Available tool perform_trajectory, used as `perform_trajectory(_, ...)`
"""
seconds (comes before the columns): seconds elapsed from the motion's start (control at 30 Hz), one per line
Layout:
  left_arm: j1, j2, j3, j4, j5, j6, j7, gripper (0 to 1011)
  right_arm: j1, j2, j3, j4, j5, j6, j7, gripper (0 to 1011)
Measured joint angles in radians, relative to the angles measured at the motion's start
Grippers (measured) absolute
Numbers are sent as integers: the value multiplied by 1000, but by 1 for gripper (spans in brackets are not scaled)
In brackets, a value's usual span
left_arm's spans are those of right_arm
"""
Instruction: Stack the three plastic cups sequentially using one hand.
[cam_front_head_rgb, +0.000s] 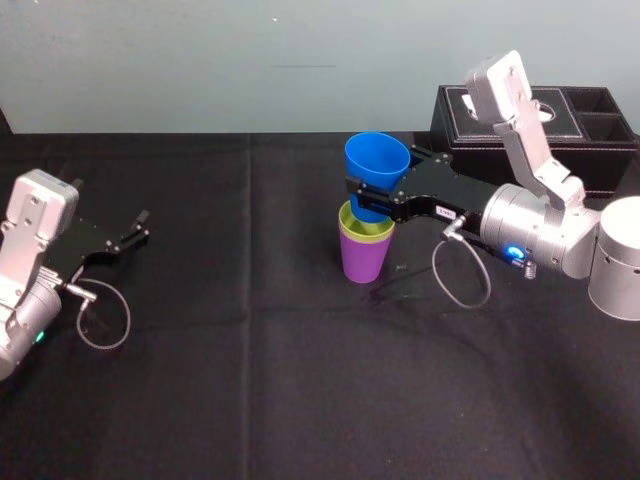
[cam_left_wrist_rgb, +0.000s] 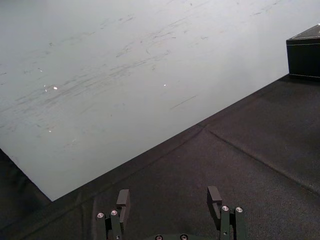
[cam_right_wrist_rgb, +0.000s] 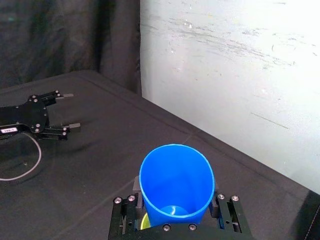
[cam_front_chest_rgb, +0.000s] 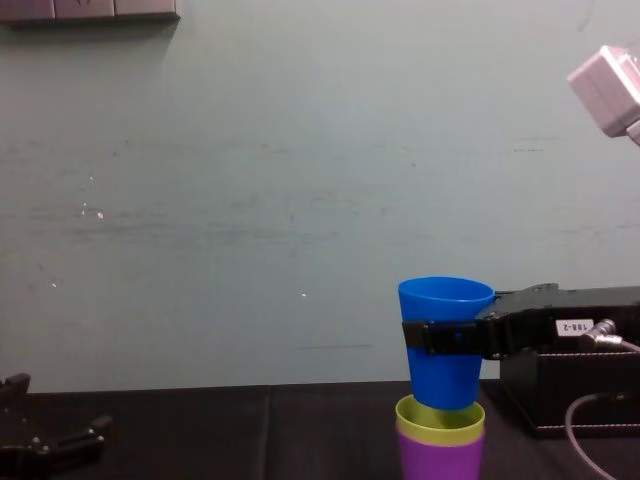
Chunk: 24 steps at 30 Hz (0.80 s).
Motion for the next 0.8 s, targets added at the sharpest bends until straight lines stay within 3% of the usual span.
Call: perform_trajectory(0.8, 0, 0, 0, 0, 0, 0, 0, 1011, 14, -24, -15, 61, -32, -17, 24, 724)
